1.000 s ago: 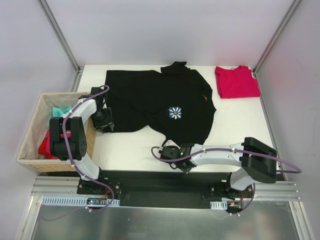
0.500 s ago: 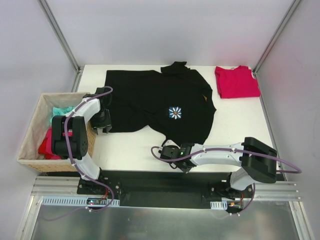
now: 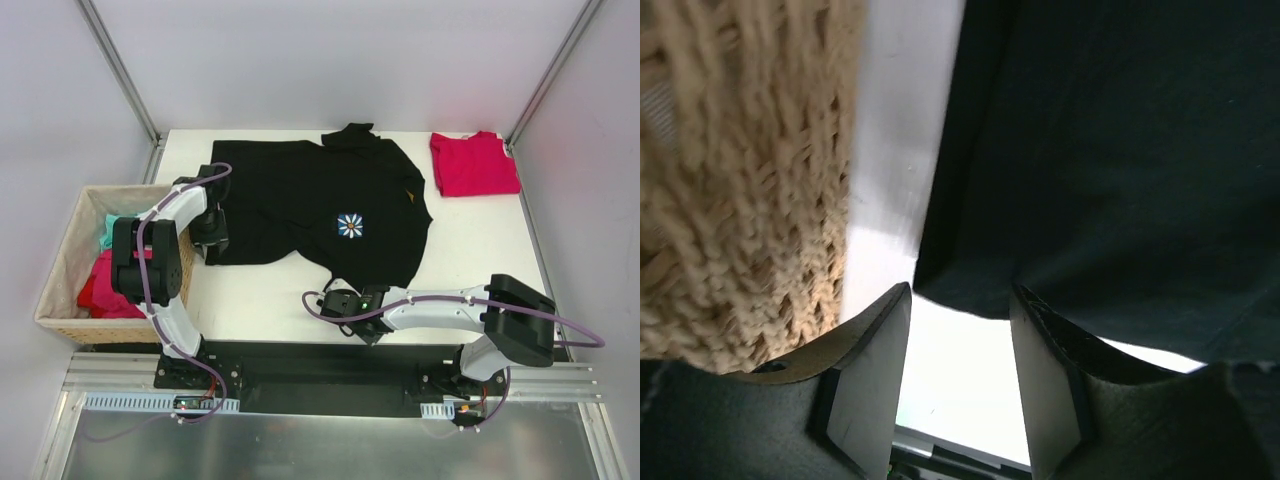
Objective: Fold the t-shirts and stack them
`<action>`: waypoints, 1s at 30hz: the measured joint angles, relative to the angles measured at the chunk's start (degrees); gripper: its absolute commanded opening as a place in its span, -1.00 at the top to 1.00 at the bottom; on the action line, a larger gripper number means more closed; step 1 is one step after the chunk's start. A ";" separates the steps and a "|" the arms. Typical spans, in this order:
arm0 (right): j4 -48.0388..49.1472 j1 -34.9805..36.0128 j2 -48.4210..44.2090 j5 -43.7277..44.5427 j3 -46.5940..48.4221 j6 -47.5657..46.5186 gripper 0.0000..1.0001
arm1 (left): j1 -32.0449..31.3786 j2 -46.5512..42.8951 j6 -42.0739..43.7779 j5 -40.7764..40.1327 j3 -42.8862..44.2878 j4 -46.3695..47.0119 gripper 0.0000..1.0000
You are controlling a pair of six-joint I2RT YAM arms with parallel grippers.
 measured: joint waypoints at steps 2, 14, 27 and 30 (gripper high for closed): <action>0.04 -0.02 0.00 -0.31 0.00 0.02 0.99 | -0.33 0.59 0.07 0.22 0.26 0.55 0.12; 0.09 -0.17 0.00 -0.96 0.00 0.02 0.99 | -0.31 1.95 0.09 1.18 -2.93 2.73 0.16; 0.11 -0.66 0.00 -0.98 0.02 0.02 0.99 | -0.33 0.79 -0.33 3.48 -5.18 2.82 0.88; 0.11 -0.72 0.00 -0.98 0.02 0.02 0.99 | -0.33 0.35 -0.33 4.31 -5.62 2.64 0.92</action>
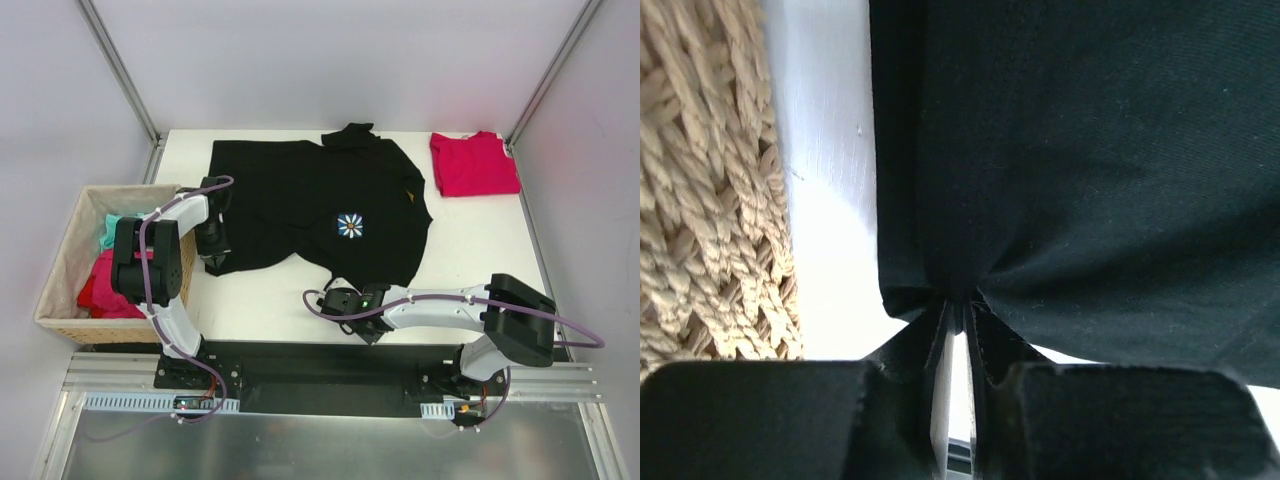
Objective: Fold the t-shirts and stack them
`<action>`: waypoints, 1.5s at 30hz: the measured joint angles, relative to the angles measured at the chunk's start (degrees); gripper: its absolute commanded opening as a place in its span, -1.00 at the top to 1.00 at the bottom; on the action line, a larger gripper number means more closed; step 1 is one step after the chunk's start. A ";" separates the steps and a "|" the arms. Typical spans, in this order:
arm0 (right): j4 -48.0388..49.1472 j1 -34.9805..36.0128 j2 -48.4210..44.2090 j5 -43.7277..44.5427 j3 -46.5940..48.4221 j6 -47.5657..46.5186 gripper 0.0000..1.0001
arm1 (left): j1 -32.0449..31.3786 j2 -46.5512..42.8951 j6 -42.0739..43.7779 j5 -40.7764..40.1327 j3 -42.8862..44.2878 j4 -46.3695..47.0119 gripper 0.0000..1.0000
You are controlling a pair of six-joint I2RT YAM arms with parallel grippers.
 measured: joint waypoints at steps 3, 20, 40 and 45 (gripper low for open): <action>0.00 -0.04 0.00 0.02 0.00 0.00 0.99 | 0.02 -0.81 -0.02 0.22 -0.26 -0.31 1.00; -1.70 -2.91 -0.63 3.74 3.39 -0.37 0.99 | 0.00 -14.40 0.02 1.25 1.55 -1.42 1.00; -5.81 -34.18 -19.28 20.20 7.52 -0.83 0.99 | 1.36 -18.38 -0.07 0.57 4.83 -1.90 1.00; -5.88 -38.86 -20.79 21.35 8.04 -0.74 0.99 | 2.43 -18.38 -0.28 0.11 5.18 -1.95 1.00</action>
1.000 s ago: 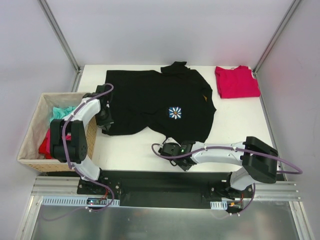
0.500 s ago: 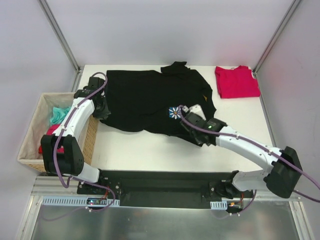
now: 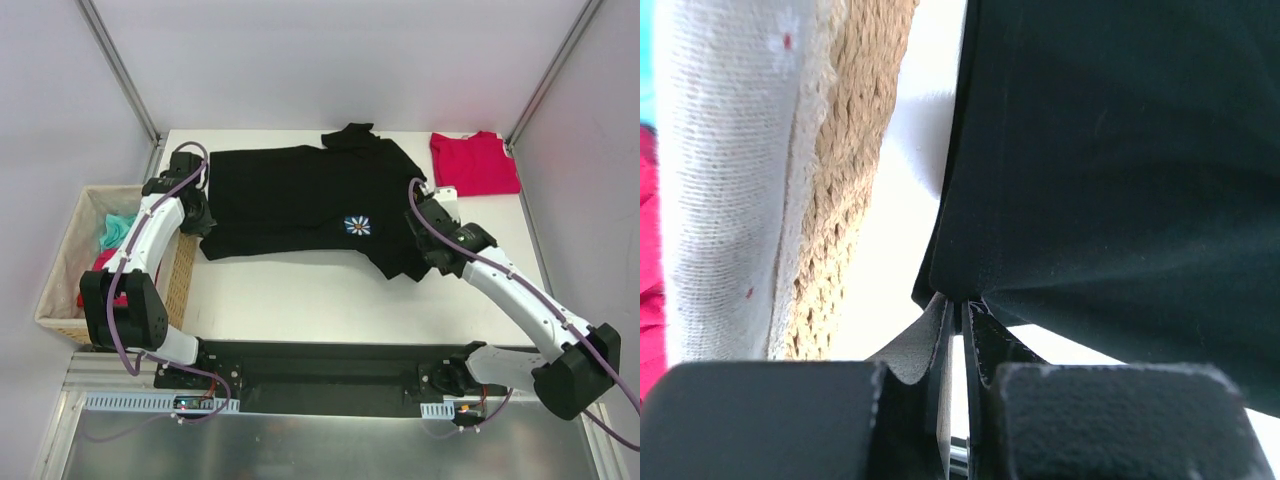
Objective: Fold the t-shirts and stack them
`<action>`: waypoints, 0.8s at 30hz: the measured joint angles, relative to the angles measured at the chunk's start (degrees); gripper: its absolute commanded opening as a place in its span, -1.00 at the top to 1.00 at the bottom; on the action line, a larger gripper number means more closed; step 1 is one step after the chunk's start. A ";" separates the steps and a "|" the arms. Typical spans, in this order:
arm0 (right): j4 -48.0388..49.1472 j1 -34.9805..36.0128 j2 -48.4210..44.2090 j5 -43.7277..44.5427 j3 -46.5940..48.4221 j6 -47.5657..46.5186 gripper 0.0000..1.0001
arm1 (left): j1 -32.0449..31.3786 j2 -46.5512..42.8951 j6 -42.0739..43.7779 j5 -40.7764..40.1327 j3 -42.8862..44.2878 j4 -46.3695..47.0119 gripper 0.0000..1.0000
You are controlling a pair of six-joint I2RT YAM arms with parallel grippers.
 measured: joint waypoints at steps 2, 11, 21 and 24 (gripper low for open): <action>0.02 -0.74 0.17 0.02 0.92 0.00 0.99 | 0.00 0.00 -0.17 -0.09 0.46 0.02 1.00; 1.66 -0.98 7.30 -0.39 8.70 -0.44 0.99 | 0.00 0.26 -0.90 -0.17 4.46 0.04 1.00; 4.55 -2.25 18.78 -0.90 18.53 -2.82 0.99 | 0.00 5.88 -0.87 -0.59 10.56 0.33 1.00; 5.57 -3.65 20.92 -1.51 21.03 -3.78 0.99 | 0.00 5.97 -0.83 -1.68 10.56 0.24 1.00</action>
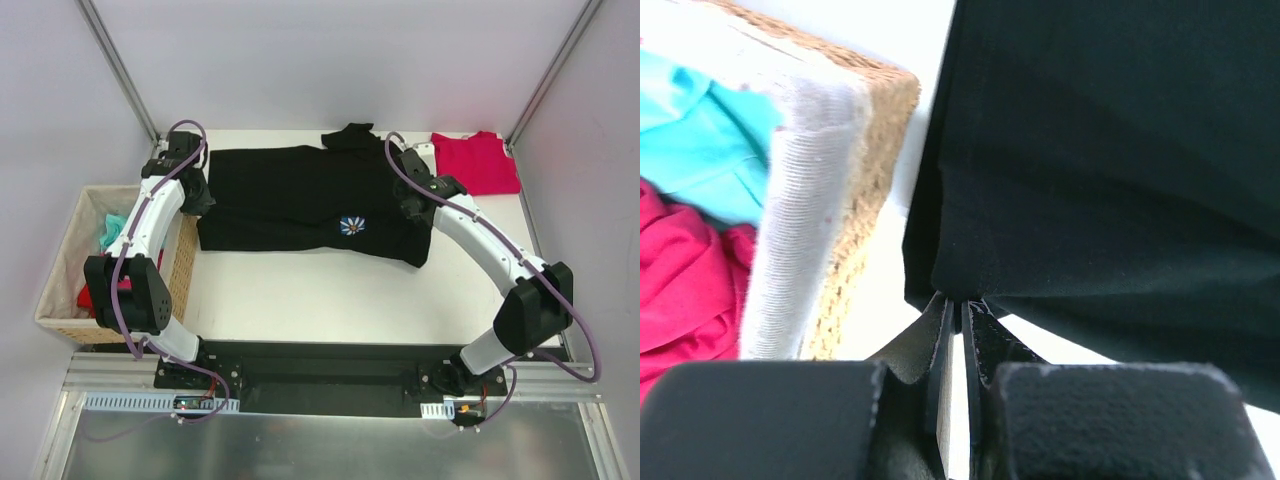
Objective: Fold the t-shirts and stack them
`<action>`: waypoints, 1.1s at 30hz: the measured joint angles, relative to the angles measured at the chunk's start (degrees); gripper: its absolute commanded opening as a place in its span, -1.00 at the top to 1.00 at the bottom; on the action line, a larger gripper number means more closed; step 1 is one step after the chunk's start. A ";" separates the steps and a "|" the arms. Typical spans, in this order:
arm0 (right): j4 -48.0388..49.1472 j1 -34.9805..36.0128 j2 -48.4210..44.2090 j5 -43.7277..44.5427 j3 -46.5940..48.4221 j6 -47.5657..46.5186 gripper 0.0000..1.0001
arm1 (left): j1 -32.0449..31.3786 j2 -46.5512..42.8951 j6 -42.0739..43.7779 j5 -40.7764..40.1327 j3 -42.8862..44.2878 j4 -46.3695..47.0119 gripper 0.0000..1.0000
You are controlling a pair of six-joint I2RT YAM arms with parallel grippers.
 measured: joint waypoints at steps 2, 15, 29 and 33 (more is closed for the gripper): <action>0.48 -1.05 0.66 -0.55 0.66 -0.81 0.99 | 0.00 -0.02 0.00 -0.85 0.00 0.02 1.00; 2.14 -2.86 3.78 -5.79 8.20 -6.21 0.99 | 0.00 -1.05 0.00 -2.25 -1.75 0.20 1.00; 2.25 -1.81 9.38 -10.58 17.49 -10.05 0.99 | 0.00 -2.19 0.07 -3.23 -3.56 1.22 1.00; 2.21 -1.49 11.10 -10.97 20.48 -11.39 0.99 | 0.00 -2.40 0.11 -3.30 -3.78 1.42 1.00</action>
